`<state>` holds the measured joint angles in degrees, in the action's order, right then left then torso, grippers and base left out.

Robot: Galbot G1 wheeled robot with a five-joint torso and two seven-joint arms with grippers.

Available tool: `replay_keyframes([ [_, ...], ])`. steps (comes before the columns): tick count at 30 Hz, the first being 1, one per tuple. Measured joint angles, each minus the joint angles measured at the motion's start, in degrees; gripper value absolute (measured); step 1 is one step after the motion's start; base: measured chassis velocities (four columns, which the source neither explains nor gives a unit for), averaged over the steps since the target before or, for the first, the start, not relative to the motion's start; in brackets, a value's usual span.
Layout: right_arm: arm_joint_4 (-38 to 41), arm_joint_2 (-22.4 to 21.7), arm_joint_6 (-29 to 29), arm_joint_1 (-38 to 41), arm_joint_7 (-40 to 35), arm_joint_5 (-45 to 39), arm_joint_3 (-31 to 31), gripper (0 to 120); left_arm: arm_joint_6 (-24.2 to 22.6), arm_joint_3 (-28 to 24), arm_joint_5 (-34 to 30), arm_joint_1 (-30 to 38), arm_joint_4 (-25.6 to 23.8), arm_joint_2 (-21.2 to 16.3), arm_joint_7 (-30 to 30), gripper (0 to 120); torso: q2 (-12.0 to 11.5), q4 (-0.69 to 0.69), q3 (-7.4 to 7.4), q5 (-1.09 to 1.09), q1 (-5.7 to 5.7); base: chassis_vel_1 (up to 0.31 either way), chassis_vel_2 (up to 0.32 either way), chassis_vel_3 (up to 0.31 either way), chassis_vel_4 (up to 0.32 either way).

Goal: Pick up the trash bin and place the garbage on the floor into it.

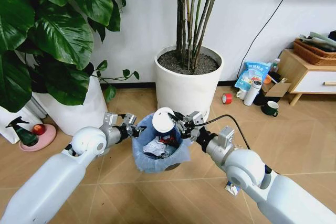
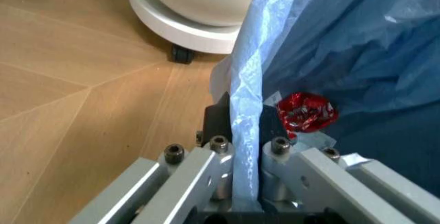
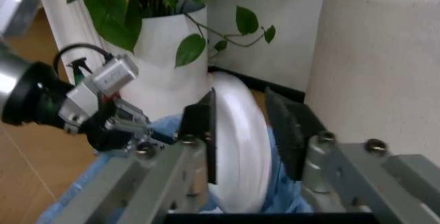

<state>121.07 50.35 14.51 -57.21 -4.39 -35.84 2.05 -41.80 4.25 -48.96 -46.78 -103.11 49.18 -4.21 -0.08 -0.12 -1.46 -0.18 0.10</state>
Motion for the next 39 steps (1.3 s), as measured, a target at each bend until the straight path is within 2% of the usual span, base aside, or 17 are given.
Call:
replay_keyframes([
  [3,-0.8,0.5,0.0,0.5,-0.2,0.1,0.8,42,0.0,0.5,0.0,-0.4,-0.3,-0.3,0.0,0,0.0,-0.01,0.00,0.00,0.00,0.000,0.000,0.000,0.000],
  [7,-1.4,1.0,0.0,1.0,-0.5,-0.1,1.3,51,0.0,0.8,0.0,-0.7,-0.4,-0.5,0.0,0,0.0,0.00,0.00,0.00,0.00,0.000,0.000,0.000,0.000],
  [11,-2.0,1.8,-0.1,1.8,-2.5,-1.2,0.6,71,0.0,1.7,0.0,-1.5,-0.6,-0.5,0.1,0,0.0,0.00,0.00,0.00,0.00,0.000,0.000,0.000,0.000],
  [12,-2.0,1.8,-0.1,1.8,-2.5,-1.2,0.6,71,0.0,1.7,0.0,-1.5,-0.6,-0.5,0.1,0,0.0,0.00,0.00,0.00,0.00,0.000,0.000,0.000,0.000],
  [15,-1.5,1.9,0.4,0.6,-5.1,-2.3,-3.6,86,0.2,3.3,0.7,-2.8,-0.6,-0.2,0.5,0,0.0,0.00,0.00,-0.01,0.00,0.000,0.000,0.000,0.000],
  [16,-1.5,1.9,0.4,0.6,-5.1,-2.3,-3.6,86,0.2,3.3,0.7,-2.8,-0.6,-0.2,0.5,0,0.0,0.00,0.00,-0.01,0.00,0.000,0.000,0.000,0.000],
  [19,-1.2,1.8,1.7,-4.7,-8.8,-2.0,-11.1,98,0.4,4.7,1.2,-4.2,-0.9,-0.7,0.5,0,0.0,0.01,0.00,-0.01,0.00,0.000,0.000,0.000,0.000],
  [20,-1.4,2.0,2.4,-7.5,-10.7,-1.7,-13.8,99,0.5,5.0,1.2,-4.5,-1.0,-0.8,0.5,0,0.0,0.00,0.00,0.00,0.00,0.000,0.000,0.000,0.000],
  [22,-1.5,2.1,2.5,-8.4,-11.3,-1.4,-14.7,100,0.5,5.2,1.2,-4.6,-1.0,-0.9,0.5,0,0.0,-0.01,0.00,0.01,0.00,0.000,0.000,0.000,0.000],
  [23,-2.6,2.8,2.8,-12.0,-13.3,-0.1,-17.7,100,0.7,5.6,1.2,-4.8,-1.2,-1.2,0.4,0,0.0,-0.02,0.00,0.01,0.00,0.000,0.000,0.000,0.000],
  [27,-5.9,4.3,2.6,-17.9,-14.3,3.3,-22.8,100,0.8,6.0,1.2,-5.0,-1.6,-1.7,0.0,0,0.0,-0.03,0.00,0.01,0.00,0.000,0.000,0.000,0.000],
  [30,-8.3,5.5,1.8,-21.0,-13.0,5.2,-25.9,100,0.8,6.3,1.2,-5.2,-1.8,-1.9,-0.1,0,0.0,-0.02,0.00,0.02,0.00,0.000,0.000,0.000,0.000],
  [33,-15.4,8.8,-2.5,-27.4,-8.7,9.3,-32.8,100,1.0,6.5,1.2,-5.5,-2.5,-2.6,-0.5,0,0.0,-0.01,0.00,0.03,0.00,0.000,0.000,0.000,0.000],
  [39,-18.0,11.4,-3.1,-33.9,-4.3,7.4,-36.8,100,1.0,6.6,1.2,-5.7,-2.6,-3.1,-0.9,0,0.0,-0.01,0.01,0.00,0.00,0.000,0.000,0.000,0.000],
])
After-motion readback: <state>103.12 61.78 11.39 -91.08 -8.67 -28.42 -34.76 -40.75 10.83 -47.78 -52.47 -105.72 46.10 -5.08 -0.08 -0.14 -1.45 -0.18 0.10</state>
